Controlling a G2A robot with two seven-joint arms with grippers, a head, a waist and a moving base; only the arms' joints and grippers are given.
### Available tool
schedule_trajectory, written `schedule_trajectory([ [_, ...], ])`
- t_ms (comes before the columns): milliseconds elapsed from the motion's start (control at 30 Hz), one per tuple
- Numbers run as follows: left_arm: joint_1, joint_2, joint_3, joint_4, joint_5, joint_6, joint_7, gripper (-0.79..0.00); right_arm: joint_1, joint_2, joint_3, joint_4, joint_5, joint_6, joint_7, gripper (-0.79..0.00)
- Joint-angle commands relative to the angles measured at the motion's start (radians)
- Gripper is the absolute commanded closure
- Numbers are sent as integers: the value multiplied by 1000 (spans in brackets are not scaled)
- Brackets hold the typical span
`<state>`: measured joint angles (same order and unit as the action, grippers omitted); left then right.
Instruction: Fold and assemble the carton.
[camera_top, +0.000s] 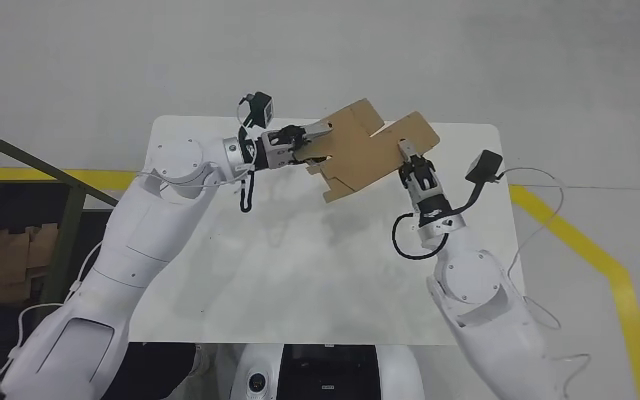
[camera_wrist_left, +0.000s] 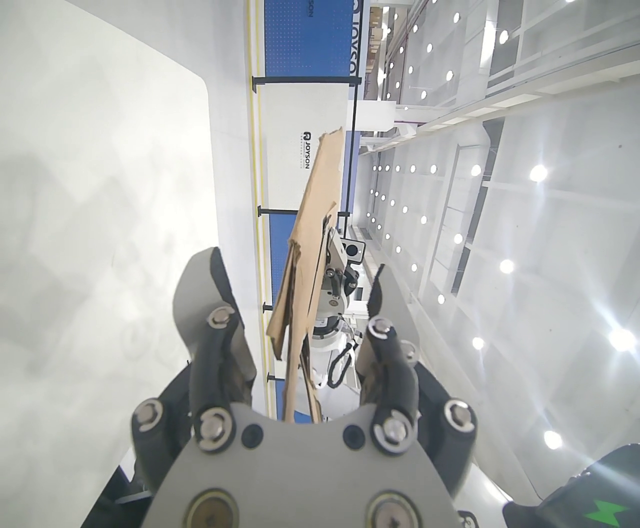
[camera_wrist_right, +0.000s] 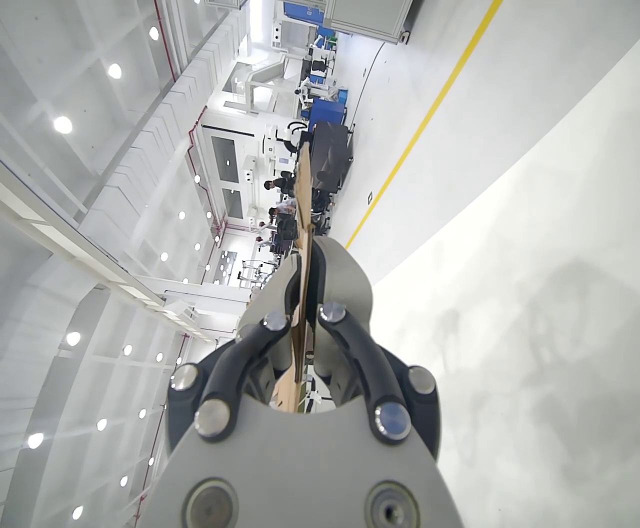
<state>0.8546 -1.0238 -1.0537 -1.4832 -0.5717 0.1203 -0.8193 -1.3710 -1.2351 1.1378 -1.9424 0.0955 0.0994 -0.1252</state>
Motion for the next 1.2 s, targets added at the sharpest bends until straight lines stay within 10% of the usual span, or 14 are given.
schedule_trajectory([
  [0, 0, -1, -1, 2, 2, 1, 4, -194, 0, -2, 1, 1, -8, 0, -1, 0],
  [333, -2, -9, -7, 9, 4, 7, 14, 0, -5, -13, 1, 2, -48, 8, -18, -6],
  [400, -3, -11, -10, 11, 3, 6, 15, 0, -6, -15, 2, 1, -54, 9, -18, -296],
  [467, -5, -12, -12, 14, 4, 7, 13, 0, -6, -16, 4, 2, -60, 10, -12, -785],
  [700, -15, -10, -44, 43, 5, -5, -13, 0, 14, -11, 78, 59, 27, -21, 154, -785],
  [1167, -23, 10, -104, 86, 85, -138, -245, 0, 94, 38, 272, 261, 198, -238, 887, -785],
])
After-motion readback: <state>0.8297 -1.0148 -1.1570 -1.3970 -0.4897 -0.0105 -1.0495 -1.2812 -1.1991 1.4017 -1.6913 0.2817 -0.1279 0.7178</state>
